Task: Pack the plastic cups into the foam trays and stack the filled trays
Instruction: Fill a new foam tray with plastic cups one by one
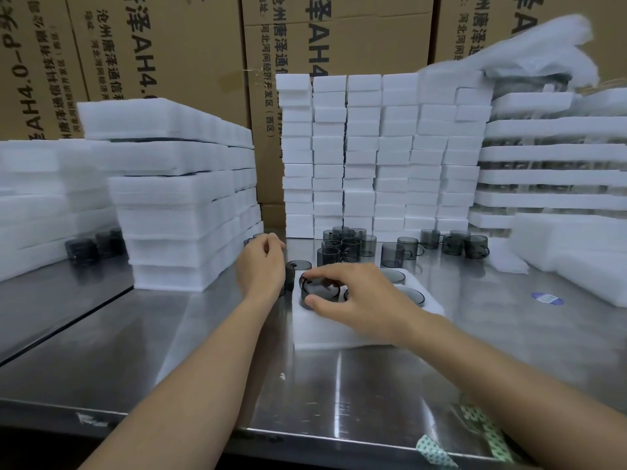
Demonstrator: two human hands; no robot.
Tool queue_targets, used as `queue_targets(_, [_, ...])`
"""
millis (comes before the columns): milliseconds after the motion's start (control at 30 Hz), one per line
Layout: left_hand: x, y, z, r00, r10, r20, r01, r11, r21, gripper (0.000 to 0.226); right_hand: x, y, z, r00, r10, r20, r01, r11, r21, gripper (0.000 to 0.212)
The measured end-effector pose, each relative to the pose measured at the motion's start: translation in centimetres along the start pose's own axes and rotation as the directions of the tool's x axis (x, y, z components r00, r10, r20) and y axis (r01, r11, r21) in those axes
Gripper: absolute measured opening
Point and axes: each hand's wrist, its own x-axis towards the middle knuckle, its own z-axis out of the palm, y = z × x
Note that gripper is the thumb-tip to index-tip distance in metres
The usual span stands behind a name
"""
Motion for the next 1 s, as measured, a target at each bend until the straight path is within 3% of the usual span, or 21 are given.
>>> queue_targets(133, [-0.1,0.1,0.1,1.0,0.003,0.005,-0.003,1.0,0.008,0.038,0.4,-0.1,0.0,0.997,-0.01,0.077,0.014,0.999,-0.046,0.044])
queue_targets(433, [-0.4,0.4,-0.2,0.999,0.011,0.032,-0.011,1.0,-0.018,0.037,0.4,-0.4,-0.2,0.997,-0.038,0.063,0.045,0.991,-0.125,0.041])
queue_targets(600, [-0.5,0.4,-0.2,0.999,0.015,0.049,-0.015,1.0,-0.008,0.037,0.5,-1.1,0.0,0.99,-0.076,0.122,0.102,0.969,-0.225,0.004])
queue_targets(700, [-0.5,0.3,-0.2,0.998,0.016,0.055,-0.014,1.0,-0.021,0.036,-0.6,-0.7,0.0,0.989,-0.116,0.096,0.136,0.963,-0.234,0.021])
queue_targets(800, [-0.3,0.2,-0.1,0.999,0.029,0.045,-0.029,1.0,-0.006,0.037,-1.9,-0.2,0.4,0.977,-0.179,0.112,0.208,0.907,-0.365,0.073])
queue_targets(1000, [-0.4,0.3,0.2,0.998,0.038,0.041,-0.038,0.999,0.01,0.038,-2.4,-0.8,1.4,0.972,-0.18,0.148,0.224,0.898,-0.378,0.085])
